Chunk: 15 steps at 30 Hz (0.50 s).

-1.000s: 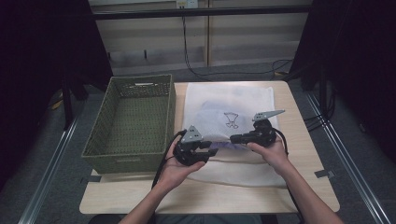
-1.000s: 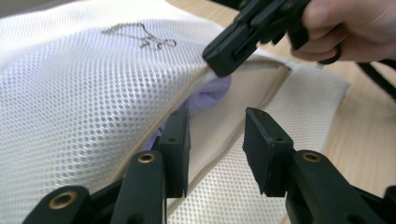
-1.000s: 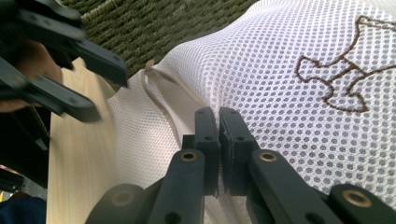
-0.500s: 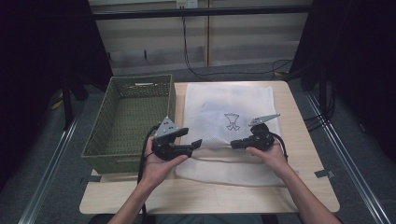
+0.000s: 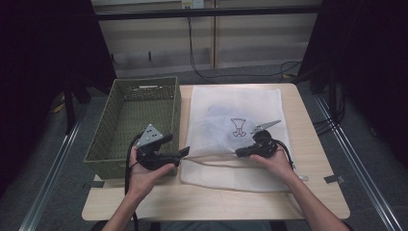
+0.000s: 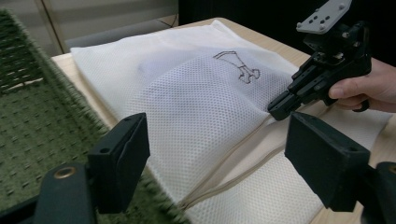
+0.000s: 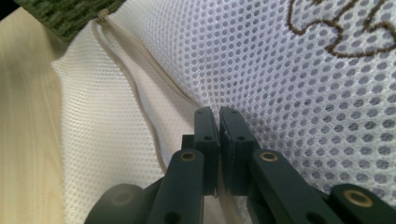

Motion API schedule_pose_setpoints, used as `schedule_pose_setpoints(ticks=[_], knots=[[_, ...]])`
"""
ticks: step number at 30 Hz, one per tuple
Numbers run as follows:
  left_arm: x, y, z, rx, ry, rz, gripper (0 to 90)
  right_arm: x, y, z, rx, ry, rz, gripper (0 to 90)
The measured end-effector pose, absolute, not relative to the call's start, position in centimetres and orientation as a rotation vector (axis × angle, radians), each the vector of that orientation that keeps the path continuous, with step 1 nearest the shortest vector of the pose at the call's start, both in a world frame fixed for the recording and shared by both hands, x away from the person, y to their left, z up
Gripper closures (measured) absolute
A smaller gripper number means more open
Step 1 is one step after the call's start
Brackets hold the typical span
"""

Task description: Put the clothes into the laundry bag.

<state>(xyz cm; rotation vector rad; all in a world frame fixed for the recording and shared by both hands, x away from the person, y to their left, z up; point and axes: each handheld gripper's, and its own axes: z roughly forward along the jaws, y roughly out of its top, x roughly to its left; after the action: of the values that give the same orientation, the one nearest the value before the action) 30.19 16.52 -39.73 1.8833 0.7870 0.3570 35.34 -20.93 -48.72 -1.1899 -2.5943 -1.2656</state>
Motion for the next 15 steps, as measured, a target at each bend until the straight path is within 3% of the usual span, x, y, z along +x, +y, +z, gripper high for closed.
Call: schedule_pose_setpoints(ticks=[15], knots=[[30.4, 17.9, -40.0, 1.859, 0.833, 0.373, 20.5, 36.0, -21.0, -49.9, -1.212, -2.642, -1.181, 86.6]])
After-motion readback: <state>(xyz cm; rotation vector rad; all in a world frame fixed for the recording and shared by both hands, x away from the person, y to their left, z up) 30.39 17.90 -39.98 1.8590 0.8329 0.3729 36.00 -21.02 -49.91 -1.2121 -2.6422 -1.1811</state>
